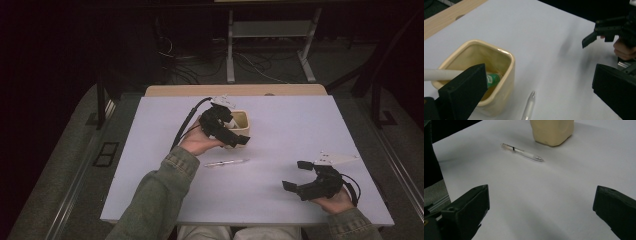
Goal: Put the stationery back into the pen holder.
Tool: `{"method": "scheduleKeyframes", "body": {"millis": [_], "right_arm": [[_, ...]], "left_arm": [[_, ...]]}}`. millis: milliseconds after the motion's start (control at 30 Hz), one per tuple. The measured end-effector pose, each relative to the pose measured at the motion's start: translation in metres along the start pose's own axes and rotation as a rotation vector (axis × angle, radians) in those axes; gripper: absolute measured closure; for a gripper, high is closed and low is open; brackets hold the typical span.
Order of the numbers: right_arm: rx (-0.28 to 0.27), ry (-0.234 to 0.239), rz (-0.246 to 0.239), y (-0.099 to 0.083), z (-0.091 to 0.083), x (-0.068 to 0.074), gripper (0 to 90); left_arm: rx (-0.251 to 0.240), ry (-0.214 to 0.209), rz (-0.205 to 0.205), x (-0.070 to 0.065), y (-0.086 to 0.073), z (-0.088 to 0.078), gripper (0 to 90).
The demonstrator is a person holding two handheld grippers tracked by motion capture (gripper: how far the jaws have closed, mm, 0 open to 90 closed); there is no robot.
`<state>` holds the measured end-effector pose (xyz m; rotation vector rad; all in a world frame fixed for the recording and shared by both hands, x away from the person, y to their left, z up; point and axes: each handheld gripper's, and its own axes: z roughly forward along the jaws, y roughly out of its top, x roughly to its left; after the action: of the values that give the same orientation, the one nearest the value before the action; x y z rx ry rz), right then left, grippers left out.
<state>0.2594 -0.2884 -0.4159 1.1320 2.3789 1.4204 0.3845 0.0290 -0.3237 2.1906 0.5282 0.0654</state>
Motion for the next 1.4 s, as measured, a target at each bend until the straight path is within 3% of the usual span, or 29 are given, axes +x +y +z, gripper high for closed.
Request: {"method": "scheduleKeyframes", "body": {"millis": [267, 767, 1400], "right_arm": [[-0.007, -0.008, 0.002, 0.0, -0.001, -0.001, 0.4], [-0.058, -0.013, 0.018, 0.002, -0.005, -0.003, 0.4], [-0.036, 0.005, 0.008, 0.002, -0.002, -0.001, 0.4]], "left_arm": [[0.037, 0.006, 0.05, -0.007, -0.011, 0.002, 0.0], [0.088, -0.045, 0.087, -0.017, -0.03, 0.013, 0.0], [0.2, -0.085, 0.144, -0.024, -0.045, 0.037, 0.0]]}}
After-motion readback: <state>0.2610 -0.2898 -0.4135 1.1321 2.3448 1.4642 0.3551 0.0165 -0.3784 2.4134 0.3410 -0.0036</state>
